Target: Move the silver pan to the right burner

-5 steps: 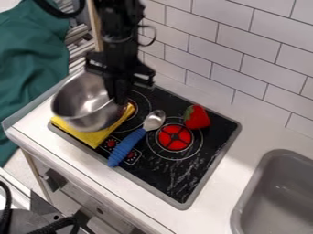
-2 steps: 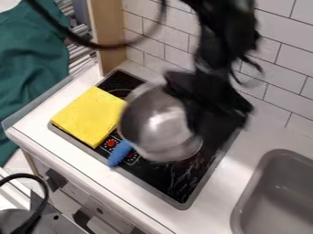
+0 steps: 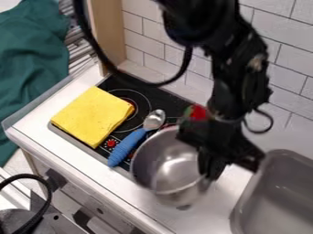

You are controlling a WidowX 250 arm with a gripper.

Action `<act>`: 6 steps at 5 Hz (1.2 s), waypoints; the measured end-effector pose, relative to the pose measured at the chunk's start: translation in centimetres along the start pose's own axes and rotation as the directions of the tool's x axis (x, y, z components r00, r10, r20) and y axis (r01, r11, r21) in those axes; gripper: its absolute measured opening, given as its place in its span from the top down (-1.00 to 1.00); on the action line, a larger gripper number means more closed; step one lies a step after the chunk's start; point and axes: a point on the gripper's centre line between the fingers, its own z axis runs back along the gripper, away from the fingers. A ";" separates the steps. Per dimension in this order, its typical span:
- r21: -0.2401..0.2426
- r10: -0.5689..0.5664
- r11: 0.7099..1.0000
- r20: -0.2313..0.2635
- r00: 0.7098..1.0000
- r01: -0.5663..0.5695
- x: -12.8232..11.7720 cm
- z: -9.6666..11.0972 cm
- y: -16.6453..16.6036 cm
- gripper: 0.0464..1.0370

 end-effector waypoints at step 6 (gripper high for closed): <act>0.068 -0.029 0.997 0.012 1.000 0.028 2.2 1.4 1.3 -0.51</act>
